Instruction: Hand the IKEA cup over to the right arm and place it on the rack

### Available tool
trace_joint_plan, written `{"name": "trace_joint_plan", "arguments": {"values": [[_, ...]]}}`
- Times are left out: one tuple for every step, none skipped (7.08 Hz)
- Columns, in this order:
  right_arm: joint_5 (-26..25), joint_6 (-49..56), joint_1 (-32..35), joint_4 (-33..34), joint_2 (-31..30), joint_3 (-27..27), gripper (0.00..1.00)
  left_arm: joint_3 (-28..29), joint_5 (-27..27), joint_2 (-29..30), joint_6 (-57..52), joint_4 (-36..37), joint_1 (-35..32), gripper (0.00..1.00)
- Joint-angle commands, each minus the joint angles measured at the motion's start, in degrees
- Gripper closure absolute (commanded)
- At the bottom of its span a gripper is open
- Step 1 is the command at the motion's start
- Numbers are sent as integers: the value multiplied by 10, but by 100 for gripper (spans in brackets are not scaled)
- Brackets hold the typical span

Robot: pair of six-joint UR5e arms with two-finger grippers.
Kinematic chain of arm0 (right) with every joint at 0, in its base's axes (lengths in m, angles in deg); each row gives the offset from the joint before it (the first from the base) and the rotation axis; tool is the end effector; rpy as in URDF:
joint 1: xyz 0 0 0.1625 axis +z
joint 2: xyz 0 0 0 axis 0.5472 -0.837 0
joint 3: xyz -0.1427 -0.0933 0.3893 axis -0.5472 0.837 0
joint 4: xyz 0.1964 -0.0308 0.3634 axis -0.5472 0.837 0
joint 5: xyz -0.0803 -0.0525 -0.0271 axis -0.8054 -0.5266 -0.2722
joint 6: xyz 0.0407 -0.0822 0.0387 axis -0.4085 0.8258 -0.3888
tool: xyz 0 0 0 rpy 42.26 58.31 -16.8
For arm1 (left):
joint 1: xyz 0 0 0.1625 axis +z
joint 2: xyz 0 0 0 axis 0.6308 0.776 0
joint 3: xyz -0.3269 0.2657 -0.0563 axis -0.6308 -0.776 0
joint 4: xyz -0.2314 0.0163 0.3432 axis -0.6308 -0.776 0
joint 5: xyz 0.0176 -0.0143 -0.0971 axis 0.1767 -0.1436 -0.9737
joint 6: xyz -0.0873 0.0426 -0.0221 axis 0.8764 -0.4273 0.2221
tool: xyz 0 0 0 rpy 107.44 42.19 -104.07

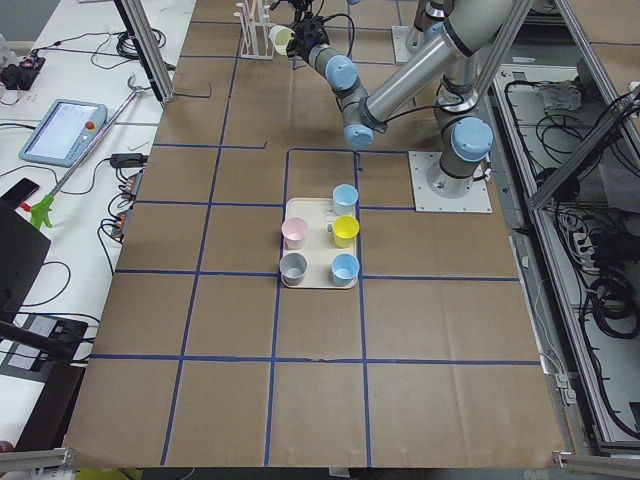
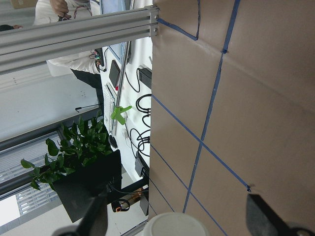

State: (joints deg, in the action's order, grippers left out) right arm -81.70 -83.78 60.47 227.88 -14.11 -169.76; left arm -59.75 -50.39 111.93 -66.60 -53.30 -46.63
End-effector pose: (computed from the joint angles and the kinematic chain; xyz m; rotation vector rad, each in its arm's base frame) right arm 0.2163 -0.4672 0.3478 1.1590 1.7207 -0.3313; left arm -0.1894 -0.4487 0.3232 -0.9147 -1.8102 1.2926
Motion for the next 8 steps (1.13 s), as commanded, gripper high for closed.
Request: {"name": "trace_joint_plan", "arguments": {"values": [[-1,-1,19,0,0,-2,0,1,1,0,0,0,0,96],[-1,-3,31,-1,5,-2,0,1,1,1,0,1,0,96],[-1,-6,41,0,13,-2,0,1,1,1,0,1,0,96],[-2,-7,48,-1,16,-1,0,0,2,1,0,1,0,96],[-1,-7,51,-2,15,0,0,0,2,1,0,1,0,96],[-1,-7,51,-2,15,1,0,1,2,1,0,1,0,96],[-1,-7,51,-2,15,3,0,1,2,1,0,1,0,96],[-1,-6,51,-2,15,4,0,1,2,0,0,1,0,96]]}}
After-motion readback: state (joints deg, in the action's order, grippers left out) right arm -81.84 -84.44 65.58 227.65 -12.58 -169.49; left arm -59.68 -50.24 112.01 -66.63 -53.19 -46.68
